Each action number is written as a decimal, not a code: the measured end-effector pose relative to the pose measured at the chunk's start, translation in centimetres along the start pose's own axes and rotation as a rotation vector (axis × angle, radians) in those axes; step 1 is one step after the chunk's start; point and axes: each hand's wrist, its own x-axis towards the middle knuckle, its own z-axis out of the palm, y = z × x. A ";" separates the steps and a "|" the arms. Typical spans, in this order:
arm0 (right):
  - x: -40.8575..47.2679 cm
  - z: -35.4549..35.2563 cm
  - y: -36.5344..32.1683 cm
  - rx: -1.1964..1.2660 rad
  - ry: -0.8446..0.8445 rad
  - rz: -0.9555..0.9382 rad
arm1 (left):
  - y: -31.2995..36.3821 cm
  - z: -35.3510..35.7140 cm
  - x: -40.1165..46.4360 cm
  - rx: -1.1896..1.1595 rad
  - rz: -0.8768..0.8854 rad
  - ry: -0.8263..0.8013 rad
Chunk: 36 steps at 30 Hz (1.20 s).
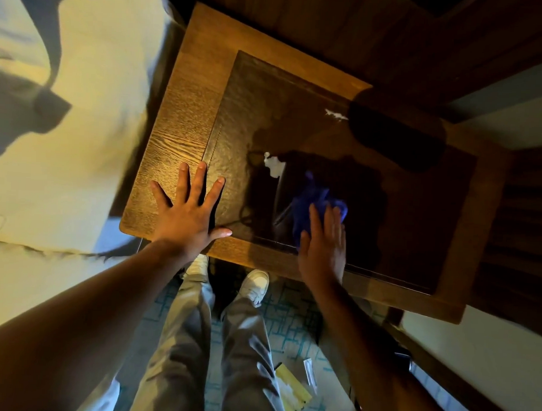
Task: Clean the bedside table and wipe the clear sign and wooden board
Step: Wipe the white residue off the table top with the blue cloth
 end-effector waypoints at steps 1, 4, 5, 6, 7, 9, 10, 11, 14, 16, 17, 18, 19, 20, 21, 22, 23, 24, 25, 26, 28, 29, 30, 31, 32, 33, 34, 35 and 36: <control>2.1 -0.5 -0.1 0.015 0.019 0.069 | 0.0 0.1 0.0 0.000 0.000 0.003; 9.0 -2.2 -1.0 0.083 0.055 0.232 | 0.1 0.0 0.0 -0.001 0.004 0.010; 11.0 -2.8 -1.5 0.108 0.052 0.243 | 0.1 0.0 0.0 0.000 0.005 0.012; 12.7 -3.3 -2.1 0.122 0.042 0.222 | 0.1 0.1 0.0 0.000 0.004 0.013; 14.0 -3.6 -2.9 0.119 0.028 0.167 | 0.1 0.1 0.0 0.000 0.003 0.014; 15.0 -3.8 -4.6 0.103 -0.015 -0.021 | 0.1 0.1 0.0 0.001 0.001 0.014; 14.8 -3.6 -5.4 0.103 -0.035 -0.121 | 0.1 0.1 0.0 0.004 0.001 0.011; 14.1 -3.2 -6.0 0.103 -0.049 -0.202 | 0.1 0.1 0.0 0.009 0.000 0.006; 9.1 -0.6 -6.2 0.040 -0.060 -0.333 | 0.2 0.0 0.0 0.023 -0.005 -0.004; 4.9 1.0 -4.8 0.007 -0.042 -0.370 | 0.2 -0.1 -0.1 0.024 -0.003 -0.007; 3.1 1.4 -3.7 -0.004 -0.033 -0.377 | 0.2 -0.1 -0.2 0.024 -0.001 -0.007; 1.7 1.6 -2.3 -0.019 -0.029 -0.370 | 0.1 -0.1 -0.2 0.025 0.001 -0.005; 0.8 1.6 -0.8 -0.040 -0.028 -0.346 | 0.1 -0.2 -0.1 0.027 0.003 -0.003; 0.5 1.3 0.8 -0.057 -0.027 -0.302 | 0.1 -0.2 -0.1 0.028 0.004 -0.002; 0.6 0.9 2.3 -0.063 -0.019 -0.224 | 0.1 -0.2 -0.1 0.030 0.005 -0.003; 1.1 0.4 3.5 -0.054 -0.009 -0.111 | 0.1 -0.2 -0.1 0.031 0.006 -0.002; 1.7 -0.3 4.6 -0.033 0.011 0.018 | 0.1 -0.2 -0.1 0.034 0.007 -0.002; 2.5 -0.9 5.5 -0.006 0.038 0.139 | 0.2 -0.2 -0.1 0.036 0.009 -0.001; 3.3 -1.5 6.2 0.021 0.066 0.230 | 0.1 -0.2 -0.1 0.036 0.011 0.001; 4.1 -1.9 6.6 0.045 0.087 0.291 | 0.1 -0.2 -0.1 0.035 0.011 0.002; 4.7 -2.3 6.1 0.104 0.108 0.362 | 0.1 -0.3 -0.2 0.026 0.012 -0.001; 4.5 -2.2 5.4 0.135 0.114 0.380 | 0.1 -0.4 -0.2 0.020 0.014 -0.003; 3.9 -1.8 4.3 0.160 0.117 0.383 | 0.1 -0.4 -0.2 0.016 0.015 -0.007; 2.9 -1.4 2.8 0.175 0.120 0.364 | 0.1 -0.5 -0.2 0.013 0.016 -0.011; 1.8 -0.8 1.1 0.187 0.123 0.314 | 0.1 -0.6 -0.2 0.010 0.017 -0.016; 0.6 -0.1 -0.7 0.195 0.132 0.243 | 0.1 -0.6 -0.3 0.008 0.018 -0.019; -0.4 0.7 -2.6 0.198 0.146 0.172 | 0.0 -0.7 -0.3 0.007 0.019 -0.022; -0.9 1.6 -4.4 0.192 0.158 0.122 | -0.2 -0.6 -0.3 0.004 0.023 -0.026; -1.1 2.3 -6.1 0.177 0.156 0.099 | -0.4 -0.6 -0.2 -0.003 0.028 -0.031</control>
